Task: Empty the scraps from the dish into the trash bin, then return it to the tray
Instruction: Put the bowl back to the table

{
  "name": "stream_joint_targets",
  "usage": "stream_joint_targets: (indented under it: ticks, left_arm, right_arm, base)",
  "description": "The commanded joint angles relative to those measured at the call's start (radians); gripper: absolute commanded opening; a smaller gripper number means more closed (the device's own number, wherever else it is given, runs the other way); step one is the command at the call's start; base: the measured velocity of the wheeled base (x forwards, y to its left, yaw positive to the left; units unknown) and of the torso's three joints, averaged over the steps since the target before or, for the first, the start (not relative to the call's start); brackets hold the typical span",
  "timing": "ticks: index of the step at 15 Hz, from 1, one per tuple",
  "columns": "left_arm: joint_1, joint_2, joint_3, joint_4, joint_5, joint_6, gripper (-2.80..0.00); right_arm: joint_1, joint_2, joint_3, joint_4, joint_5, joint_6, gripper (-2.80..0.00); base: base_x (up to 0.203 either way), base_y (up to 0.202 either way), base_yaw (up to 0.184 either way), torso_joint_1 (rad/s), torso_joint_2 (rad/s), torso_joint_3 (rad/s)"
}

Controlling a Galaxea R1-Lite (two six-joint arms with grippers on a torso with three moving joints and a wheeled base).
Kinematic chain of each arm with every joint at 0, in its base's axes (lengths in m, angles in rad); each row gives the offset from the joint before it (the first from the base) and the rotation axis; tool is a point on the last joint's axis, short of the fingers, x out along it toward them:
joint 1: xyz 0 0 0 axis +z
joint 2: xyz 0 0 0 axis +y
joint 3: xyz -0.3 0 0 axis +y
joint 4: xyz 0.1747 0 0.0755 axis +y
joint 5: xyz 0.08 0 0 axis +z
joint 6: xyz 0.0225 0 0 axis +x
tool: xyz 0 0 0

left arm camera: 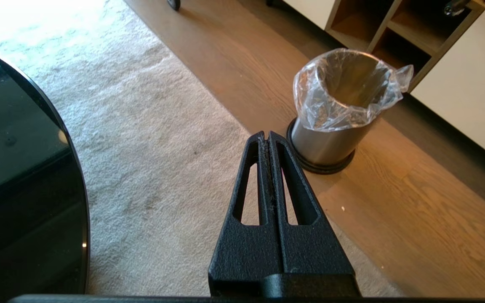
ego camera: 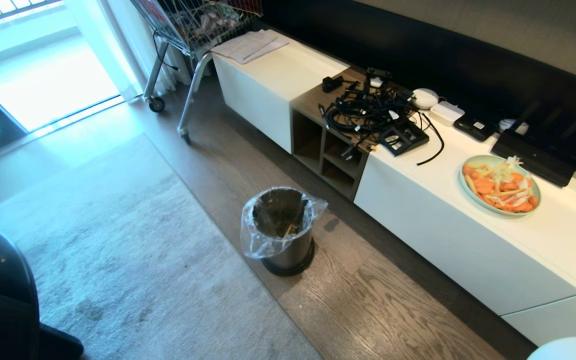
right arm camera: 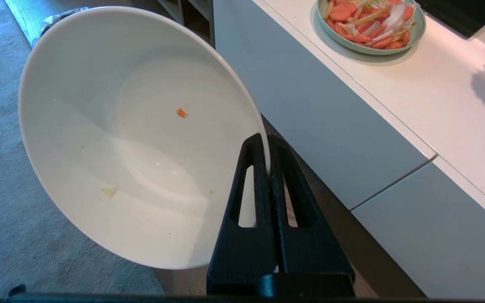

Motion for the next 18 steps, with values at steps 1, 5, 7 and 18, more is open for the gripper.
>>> stream_joint_targets:
  ticks: [1,5,7,18]
  left_arm:
    - [0.000,0.000,0.000,-0.001,0.001,-0.001,-2.80]
    - [0.000,0.000,0.000,-0.001,0.001,-0.001,-2.80]
    - [0.000,0.000,0.000,-0.001,0.001,-0.003,-2.80]
    - [0.000,0.000,0.000,-0.001,0.001,-0.003,-2.80]
  right_arm:
    - [0.000,0.001,0.000,0.000,0.000,-0.001,-2.80]
    - [0.000,0.001,0.000,0.000,0.001,-0.001,-2.80]
    - [0.000,0.001,0.000,0.000,0.001,-0.001,-2.80]
    - [0.000,0.001,0.000,0.000,0.001,-0.001,-2.80]
  base:
    - [0.000,0.000,0.000,-0.002,0.01,0.206]
    - [0.000,0.000,0.000,0.004,0.00,0.201]
    - [0.000,0.000,0.000,0.001,0.00,0.198]
    - [0.000,0.000,0.000,0.002,0.00,0.202]
